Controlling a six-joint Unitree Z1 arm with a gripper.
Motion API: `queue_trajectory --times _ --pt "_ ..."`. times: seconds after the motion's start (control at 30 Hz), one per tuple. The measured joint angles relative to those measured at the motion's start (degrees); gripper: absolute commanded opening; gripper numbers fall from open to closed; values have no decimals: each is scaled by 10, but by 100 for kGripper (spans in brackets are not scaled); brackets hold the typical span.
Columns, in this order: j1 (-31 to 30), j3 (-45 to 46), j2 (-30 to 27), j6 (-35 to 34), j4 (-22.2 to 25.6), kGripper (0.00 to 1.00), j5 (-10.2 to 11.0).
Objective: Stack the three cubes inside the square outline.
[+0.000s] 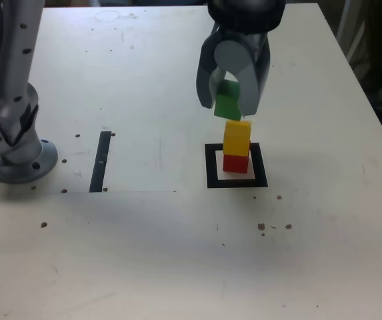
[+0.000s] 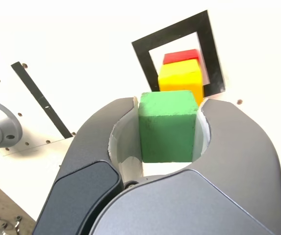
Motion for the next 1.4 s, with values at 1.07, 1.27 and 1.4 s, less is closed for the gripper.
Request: queue_trajectory --times 1.07,1.27,1.4 --pt "11 31 20 0 -54 56 -9" --pt "15 34 20 0 -54 91 -7" --pt "15 35 20 0 -54 99 -7"
